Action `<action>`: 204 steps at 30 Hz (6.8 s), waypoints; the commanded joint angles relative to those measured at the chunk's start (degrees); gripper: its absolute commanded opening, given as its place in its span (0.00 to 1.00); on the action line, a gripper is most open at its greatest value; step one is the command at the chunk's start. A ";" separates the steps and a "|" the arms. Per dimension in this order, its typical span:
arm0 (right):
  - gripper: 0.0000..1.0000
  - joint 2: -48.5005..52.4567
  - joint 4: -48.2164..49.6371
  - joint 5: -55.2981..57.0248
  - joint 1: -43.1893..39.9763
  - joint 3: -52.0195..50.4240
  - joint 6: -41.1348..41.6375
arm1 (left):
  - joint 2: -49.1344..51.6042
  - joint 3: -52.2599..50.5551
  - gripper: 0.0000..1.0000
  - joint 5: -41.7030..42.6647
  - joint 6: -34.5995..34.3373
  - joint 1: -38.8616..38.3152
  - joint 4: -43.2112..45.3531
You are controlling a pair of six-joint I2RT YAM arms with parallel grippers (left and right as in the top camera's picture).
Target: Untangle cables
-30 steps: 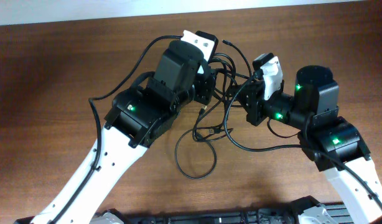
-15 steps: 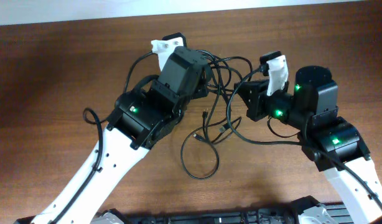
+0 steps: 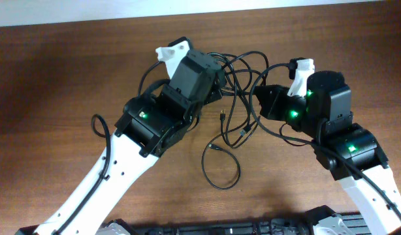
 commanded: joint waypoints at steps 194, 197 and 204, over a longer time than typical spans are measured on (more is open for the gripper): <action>0.92 -0.20 -8.90 23.71 -0.76 0.52 -9.38 | -7.37 0.63 0.00 26.14 58.93 0.72 6.69; 0.92 -0.22 -10.25 25.86 -0.76 0.52 -9.18 | -9.20 0.63 0.00 21.22 58.90 0.72 5.90; 0.92 -0.22 -10.93 27.06 -0.76 0.52 -9.03 | -11.72 0.63 0.00 14.12 58.66 0.72 5.53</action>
